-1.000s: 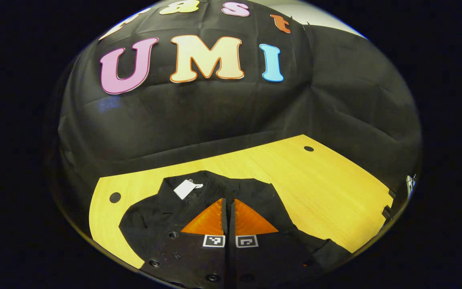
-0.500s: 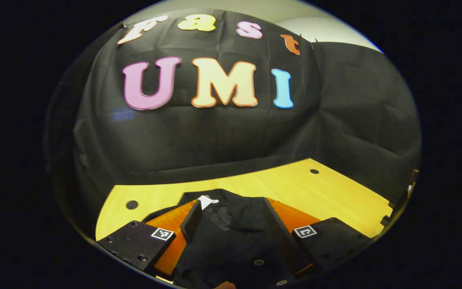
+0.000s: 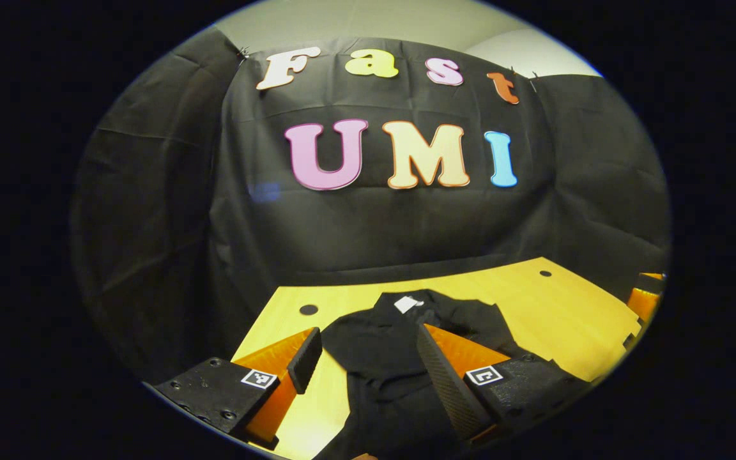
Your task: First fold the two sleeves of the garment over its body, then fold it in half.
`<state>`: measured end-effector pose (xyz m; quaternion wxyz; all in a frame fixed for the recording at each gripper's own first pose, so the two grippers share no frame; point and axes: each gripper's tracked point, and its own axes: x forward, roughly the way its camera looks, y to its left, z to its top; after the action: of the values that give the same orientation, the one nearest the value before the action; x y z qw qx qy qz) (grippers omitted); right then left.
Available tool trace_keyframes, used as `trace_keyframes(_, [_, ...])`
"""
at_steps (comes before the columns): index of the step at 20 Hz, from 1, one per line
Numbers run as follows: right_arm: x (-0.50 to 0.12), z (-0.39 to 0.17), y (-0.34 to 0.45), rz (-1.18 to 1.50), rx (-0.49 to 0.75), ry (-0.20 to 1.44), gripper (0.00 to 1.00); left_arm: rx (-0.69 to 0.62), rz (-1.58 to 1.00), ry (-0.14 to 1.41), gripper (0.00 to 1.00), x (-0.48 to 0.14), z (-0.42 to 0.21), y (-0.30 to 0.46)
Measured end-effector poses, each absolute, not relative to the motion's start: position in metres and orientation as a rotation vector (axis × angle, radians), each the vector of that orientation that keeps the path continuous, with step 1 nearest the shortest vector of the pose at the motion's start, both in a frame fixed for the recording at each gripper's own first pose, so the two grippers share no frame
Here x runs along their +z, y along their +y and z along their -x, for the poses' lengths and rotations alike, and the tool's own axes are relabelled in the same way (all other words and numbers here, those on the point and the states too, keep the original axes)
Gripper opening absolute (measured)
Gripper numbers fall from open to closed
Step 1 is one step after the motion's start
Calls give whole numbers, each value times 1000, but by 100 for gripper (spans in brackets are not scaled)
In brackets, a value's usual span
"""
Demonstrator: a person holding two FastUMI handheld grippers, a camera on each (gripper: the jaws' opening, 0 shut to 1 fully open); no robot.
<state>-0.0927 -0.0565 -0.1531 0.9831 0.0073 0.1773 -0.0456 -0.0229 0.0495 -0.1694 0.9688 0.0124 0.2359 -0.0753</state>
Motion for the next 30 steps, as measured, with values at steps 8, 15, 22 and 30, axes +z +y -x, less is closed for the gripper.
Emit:
trace_keyframes(8, [-200,128,-57,-6,-61,486,96,-67,-25,596,92,-207,92,85])
trace_keyframes(15, [-265,174,-59,2,-60,665,96,-24,-35,752,92,-261,154,106])
trace_keyframes(22, [-313,205,-59,20,-69,806,96,-19,-18,926,93,-311,205,113])
trace_keyframes(30, [-360,231,-54,22,-61,973,95,-16,-3,1044,94,-353,240,117])
